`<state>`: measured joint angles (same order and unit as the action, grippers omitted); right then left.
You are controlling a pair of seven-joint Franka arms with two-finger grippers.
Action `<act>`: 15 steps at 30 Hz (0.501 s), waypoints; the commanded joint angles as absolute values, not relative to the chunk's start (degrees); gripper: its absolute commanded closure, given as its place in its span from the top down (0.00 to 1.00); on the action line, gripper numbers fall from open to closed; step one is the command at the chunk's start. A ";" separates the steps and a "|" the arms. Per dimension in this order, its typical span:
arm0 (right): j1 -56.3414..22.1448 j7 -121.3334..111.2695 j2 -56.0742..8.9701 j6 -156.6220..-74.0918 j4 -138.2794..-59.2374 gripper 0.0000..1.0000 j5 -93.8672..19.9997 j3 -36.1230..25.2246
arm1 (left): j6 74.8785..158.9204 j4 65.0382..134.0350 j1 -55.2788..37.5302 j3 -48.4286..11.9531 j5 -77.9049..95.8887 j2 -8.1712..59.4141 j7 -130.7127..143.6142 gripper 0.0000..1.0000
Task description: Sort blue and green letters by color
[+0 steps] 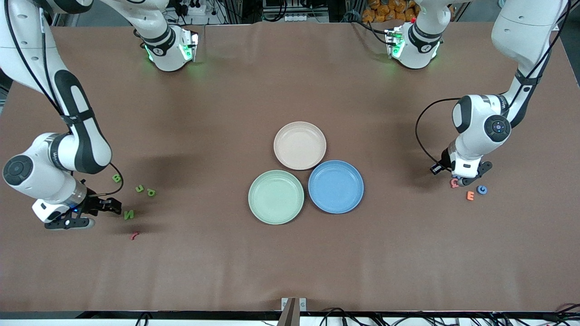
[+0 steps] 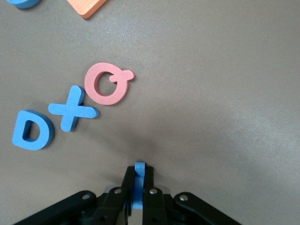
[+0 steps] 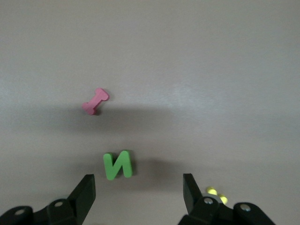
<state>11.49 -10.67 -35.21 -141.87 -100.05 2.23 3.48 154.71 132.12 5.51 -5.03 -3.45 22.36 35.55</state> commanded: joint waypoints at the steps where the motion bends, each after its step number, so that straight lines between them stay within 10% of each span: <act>1: 11.07 -10.81 -37.00 -142.91 -99.67 0.73 1.58 4.22 | 154.69 131.40 3.61 -4.83 -5.10 22.33 37.35 0.00; 15: 11.43 -10.90 -40.78 -142.73 -97.56 0.70 1.58 5.45 | 134.04 112.16 -7.20 -5.36 -5.01 21.18 49.47 0.00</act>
